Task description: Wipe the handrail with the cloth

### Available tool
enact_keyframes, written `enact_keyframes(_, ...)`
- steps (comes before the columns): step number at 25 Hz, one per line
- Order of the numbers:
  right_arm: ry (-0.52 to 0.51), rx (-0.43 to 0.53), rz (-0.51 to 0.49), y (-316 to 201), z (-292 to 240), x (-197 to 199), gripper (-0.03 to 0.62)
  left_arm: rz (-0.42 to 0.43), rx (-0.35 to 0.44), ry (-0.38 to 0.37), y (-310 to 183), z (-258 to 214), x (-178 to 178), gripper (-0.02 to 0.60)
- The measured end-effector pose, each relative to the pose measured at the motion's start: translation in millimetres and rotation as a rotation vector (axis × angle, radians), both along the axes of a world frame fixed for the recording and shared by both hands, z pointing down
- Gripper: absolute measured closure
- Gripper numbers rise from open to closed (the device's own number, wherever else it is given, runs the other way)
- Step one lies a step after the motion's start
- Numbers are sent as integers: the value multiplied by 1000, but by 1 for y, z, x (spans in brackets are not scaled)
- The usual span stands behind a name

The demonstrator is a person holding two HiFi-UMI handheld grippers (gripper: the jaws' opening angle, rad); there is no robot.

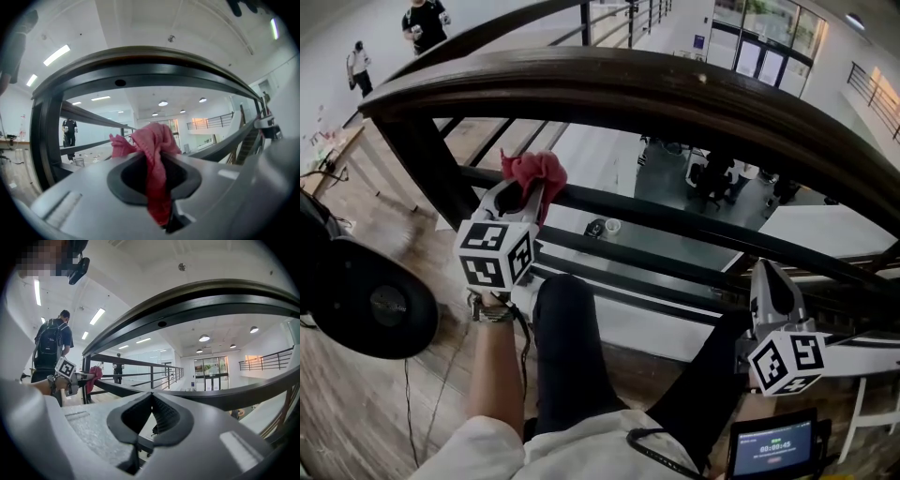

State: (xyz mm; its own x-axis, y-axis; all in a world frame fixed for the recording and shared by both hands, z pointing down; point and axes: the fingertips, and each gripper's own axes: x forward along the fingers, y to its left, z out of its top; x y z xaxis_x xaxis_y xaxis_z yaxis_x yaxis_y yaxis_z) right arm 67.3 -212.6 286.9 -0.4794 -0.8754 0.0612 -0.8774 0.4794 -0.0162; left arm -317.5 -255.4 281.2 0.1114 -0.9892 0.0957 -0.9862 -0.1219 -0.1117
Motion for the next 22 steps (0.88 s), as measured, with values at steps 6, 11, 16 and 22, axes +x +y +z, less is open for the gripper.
enact_keyframes(6, -2, 0, -7, -3, -1, 17, 591, 39, 8, -18, 1, -2, 44, 508)
enact_keyframes(11, -1, 1, -14, -9, -1, 27, 591, 86, 8, -33, -1, -1, 79, 508)
enact_keyframes(16, -2, -1, -27, -14, 0, 38, 591, 106, 10, -31, -2, 0, 107, 508)
enact_keyframes(22, -5, 1, -58, -20, 0, 46, 591, 139, 1, -50, -4, 1, 142, 508)
